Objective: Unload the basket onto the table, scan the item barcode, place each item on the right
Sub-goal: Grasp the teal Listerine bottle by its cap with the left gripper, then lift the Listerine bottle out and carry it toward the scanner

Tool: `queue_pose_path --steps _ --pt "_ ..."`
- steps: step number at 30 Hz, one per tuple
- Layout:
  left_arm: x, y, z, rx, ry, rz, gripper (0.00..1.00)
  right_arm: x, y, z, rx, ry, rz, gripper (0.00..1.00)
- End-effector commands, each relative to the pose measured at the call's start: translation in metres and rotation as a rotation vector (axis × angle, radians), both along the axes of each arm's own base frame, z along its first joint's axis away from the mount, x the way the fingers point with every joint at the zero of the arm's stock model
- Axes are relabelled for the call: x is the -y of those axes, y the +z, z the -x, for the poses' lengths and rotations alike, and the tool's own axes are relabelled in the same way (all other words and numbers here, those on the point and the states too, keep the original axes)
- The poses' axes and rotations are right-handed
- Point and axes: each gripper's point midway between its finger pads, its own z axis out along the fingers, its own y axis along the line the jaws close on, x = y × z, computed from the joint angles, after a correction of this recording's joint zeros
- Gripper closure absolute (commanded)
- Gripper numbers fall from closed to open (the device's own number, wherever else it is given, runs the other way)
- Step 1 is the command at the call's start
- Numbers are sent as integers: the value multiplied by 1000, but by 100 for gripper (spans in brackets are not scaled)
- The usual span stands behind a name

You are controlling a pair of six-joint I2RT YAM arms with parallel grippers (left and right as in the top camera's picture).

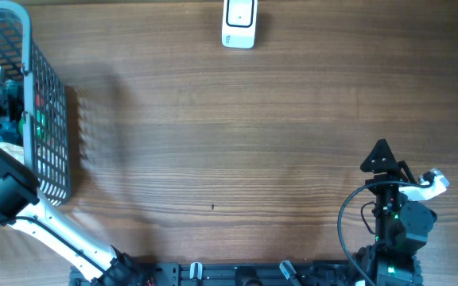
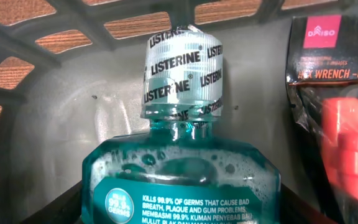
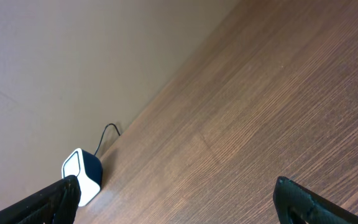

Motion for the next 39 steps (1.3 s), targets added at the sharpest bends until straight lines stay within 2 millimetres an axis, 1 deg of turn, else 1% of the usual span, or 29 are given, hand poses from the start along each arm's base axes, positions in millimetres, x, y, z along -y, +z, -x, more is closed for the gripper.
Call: queue_pose_path --steps 1,4,8,11,14,18,20,27,33,35,37,39 --pt "8 -87 26 -115 66 152 42 4 3 1 7 -18 24 0" --pt "7 -84 24 -107 112 168 44 4 3 1 7 -19 23 0" --pt "5 -76 22 -91 151 178 44 4 3 1 7 -19 23 0" --pt "3 -62 18 -65 168 175 43 4 3 1 7 -18 24 0" --pt "3 -42 12 -24 181 178 44 4 3 1 7 -18 24 0" --pt "1 -8 5 41 207 179 46 4 3 1 7 -19 23 0" --pt "1 12 2 78 227 181 46 4 3 1 7 -19 24 0" --pt "4 78 -3 188 248 164 47 4 3 1 7 -19 23 0" --pt "8 137 1 273 255 118 46 4 3 1 7 -19 23 0" --pt "10 154 2 300 266 109 46 4 3 1 7 -19 23 0" --pt "14 177 6 331 264 89 46 4 3 1 7 -19 24 0" --pt "17 194 9 355 262 73 46 4 3 1 7 -19 24 0"
